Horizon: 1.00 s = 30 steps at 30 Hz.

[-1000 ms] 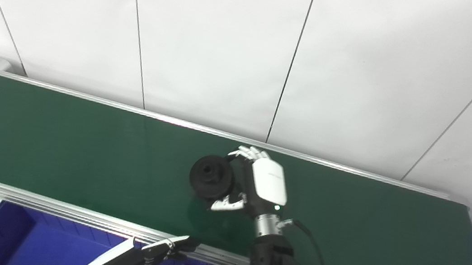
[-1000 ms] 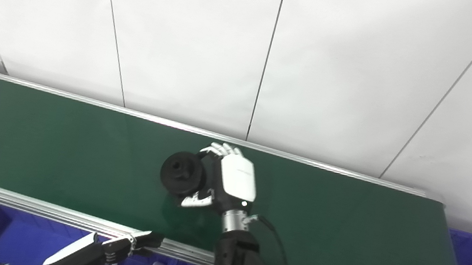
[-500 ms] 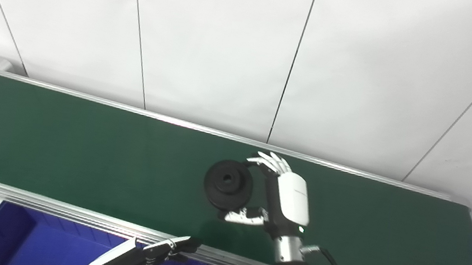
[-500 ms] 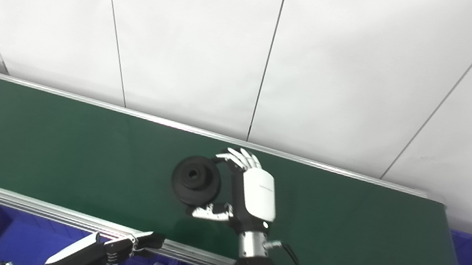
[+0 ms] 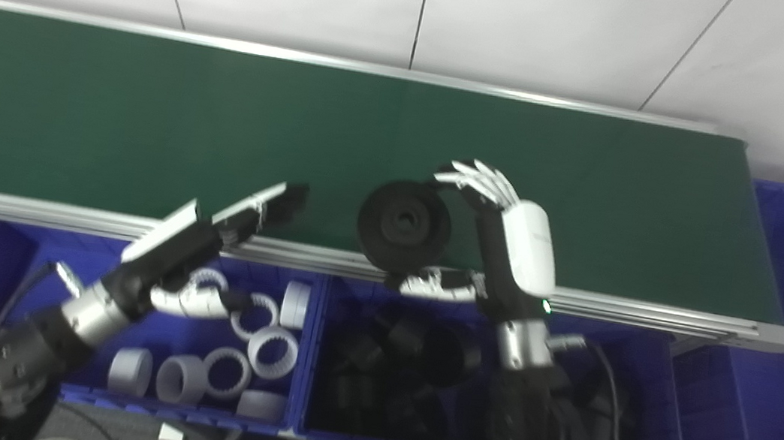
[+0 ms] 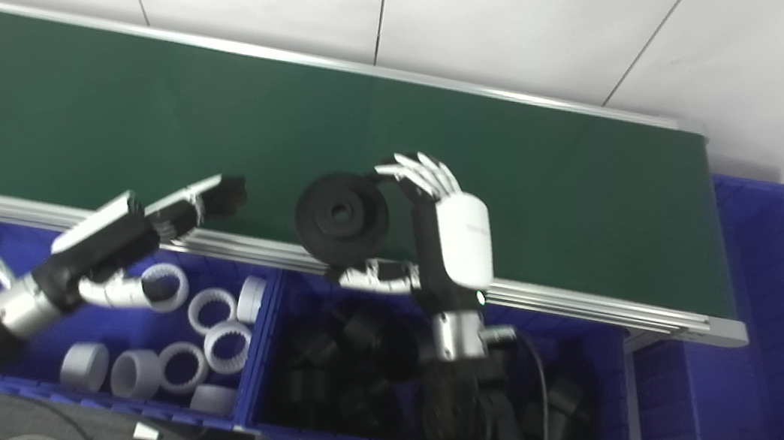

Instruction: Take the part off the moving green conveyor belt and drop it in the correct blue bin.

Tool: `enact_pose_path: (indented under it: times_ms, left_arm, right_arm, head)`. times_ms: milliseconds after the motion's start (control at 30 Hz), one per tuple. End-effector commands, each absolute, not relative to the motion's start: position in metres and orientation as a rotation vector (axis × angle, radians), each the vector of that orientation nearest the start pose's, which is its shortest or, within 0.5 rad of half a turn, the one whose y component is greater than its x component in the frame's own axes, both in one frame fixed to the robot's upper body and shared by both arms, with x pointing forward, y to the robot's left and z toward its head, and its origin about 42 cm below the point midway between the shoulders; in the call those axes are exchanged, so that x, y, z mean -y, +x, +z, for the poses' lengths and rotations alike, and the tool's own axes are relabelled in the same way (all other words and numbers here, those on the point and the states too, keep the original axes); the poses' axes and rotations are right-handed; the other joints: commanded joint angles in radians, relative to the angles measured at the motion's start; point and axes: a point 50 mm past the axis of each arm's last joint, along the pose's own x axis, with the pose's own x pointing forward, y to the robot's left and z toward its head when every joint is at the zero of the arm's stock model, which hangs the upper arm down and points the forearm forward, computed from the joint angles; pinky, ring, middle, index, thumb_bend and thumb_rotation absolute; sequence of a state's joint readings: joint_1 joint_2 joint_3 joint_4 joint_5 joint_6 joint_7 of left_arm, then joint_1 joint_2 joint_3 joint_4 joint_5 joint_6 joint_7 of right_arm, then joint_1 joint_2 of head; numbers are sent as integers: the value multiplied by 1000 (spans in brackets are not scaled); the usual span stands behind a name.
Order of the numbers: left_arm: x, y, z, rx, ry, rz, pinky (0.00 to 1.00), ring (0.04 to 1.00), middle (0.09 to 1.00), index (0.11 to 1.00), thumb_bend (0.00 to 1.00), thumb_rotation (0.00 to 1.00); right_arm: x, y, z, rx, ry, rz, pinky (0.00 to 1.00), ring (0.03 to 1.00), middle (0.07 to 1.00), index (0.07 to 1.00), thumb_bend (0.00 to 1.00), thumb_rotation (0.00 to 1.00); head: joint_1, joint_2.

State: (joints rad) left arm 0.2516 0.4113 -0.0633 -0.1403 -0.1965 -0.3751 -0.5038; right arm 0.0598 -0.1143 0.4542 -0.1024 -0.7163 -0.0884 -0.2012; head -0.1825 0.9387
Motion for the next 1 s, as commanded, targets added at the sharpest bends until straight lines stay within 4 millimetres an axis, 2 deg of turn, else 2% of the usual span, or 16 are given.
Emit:
enact_pose_path:
  times_ms: [0, 100, 200, 267, 367, 667, 967]
  left_arm:
    - [-307, 195, 118, 205, 227, -602, 980, 993, 981, 965, 474, 639]
    - [-307, 200, 118, 212, 233, -603, 968, 987, 977, 959, 481, 643]
    - [-305, 204, 121, 223, 230, -610, 962, 982, 982, 956, 474, 629]
    - [-306, 206, 124, 226, 227, -613, 959, 981, 982, 955, 484, 639]
    - [-306, 206, 127, 228, 220, -614, 966, 982, 980, 953, 498, 634]
    - [-306, 201, 133, 230, 223, -608, 958, 978, 977, 955, 508, 651]
    - [-303, 193, 131, 230, 209, -605, 951, 975, 976, 954, 482, 613]
  right_arm:
    - [141, 222, 109, 339, -734, 282, 864, 856, 764, 484, 524, 136]
    - [156, 203, 99, 299, -761, 314, 824, 854, 767, 484, 524, 137]
    - [162, 189, 91, 262, -777, 339, 801, 853, 774, 484, 524, 136]
    - [163, 184, 85, 248, -797, 353, 786, 845, 770, 484, 524, 135]
    - [164, 180, 78, 225, -820, 371, 826, 841, 764, 484, 524, 135]
    - [165, 182, 56, 183, -875, 385, 816, 839, 759, 484, 524, 136]
    - [154, 191, 51, 166, -899, 377, 784, 824, 773, 491, 524, 145]
  head:
    - [-12, 1]
    - [-12, 1]
    - [0, 3]
    - [2, 3]
    - [3, 7]
    - [12, 13]
    - [20, 14]
